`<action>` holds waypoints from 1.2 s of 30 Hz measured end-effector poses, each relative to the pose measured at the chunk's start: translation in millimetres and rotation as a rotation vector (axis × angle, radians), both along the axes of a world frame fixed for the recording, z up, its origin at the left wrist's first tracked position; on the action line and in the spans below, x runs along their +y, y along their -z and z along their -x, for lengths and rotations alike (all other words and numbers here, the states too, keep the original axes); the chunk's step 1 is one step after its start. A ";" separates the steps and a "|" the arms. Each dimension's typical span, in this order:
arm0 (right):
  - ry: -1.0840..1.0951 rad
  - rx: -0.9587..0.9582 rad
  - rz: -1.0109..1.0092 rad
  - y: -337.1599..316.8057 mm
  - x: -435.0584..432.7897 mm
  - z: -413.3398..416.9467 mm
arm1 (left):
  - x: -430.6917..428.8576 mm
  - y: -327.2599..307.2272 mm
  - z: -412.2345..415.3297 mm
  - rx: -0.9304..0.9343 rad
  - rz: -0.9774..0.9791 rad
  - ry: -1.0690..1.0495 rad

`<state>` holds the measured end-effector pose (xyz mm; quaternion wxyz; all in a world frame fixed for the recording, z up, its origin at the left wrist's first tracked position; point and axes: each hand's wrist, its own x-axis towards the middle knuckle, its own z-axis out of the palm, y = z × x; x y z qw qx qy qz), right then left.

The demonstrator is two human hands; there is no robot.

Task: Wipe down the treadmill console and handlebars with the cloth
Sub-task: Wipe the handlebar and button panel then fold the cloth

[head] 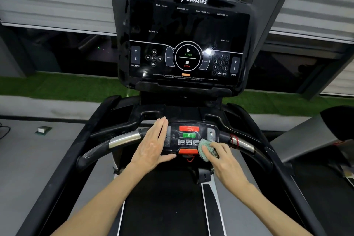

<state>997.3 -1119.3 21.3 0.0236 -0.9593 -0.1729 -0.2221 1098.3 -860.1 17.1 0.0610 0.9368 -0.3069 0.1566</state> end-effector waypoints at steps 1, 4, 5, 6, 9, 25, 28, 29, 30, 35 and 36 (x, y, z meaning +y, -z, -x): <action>-0.002 0.001 -0.003 -4.2 -0.1 -4.9 | 1.1 -0.5 -0.1 -0.006 0.010 0.006; 0.044 -0.044 -0.079 -19.9 2.2 -31.6 | 9.2 -2.0 3.2 -0.017 0.023 0.003; 0.066 -0.050 -0.107 -24.7 5.8 -41.5 | 14.0 -0.5 5.5 -0.019 0.029 -0.019; 0.081 -0.054 -0.130 -28.2 10.9 -50.7 | 19.9 2.5 8.0 -0.015 0.041 -0.057; 0.100 -0.060 -0.177 -27.2 26.7 -61.9 | 37.9 14.2 14.7 0.018 0.081 -0.223; 0.085 0.008 -0.235 -15.4 29.5 -54.3 | 45.8 33.0 12.5 0.115 0.032 -0.255; 0.107 0.013 -0.245 -9.9 37.1 -50.6 | 42.5 30.7 12.6 0.144 0.046 -0.262; 0.086 0.013 -0.224 -3.5 37.6 -44.4 | 41.0 29.9 13.6 0.152 0.066 -0.263; 0.062 0.019 -0.197 2.4 37.8 -36.0 | 39.6 29.0 14.3 0.160 0.085 -0.262; 0.008 0.071 -0.156 12.2 33.2 -11.3 | 35.1 27.0 14.9 0.170 0.114 -0.291; 0.008 0.079 -0.162 7.4 32.3 -15.4 | 34.5 26.6 14.9 0.173 0.117 -0.295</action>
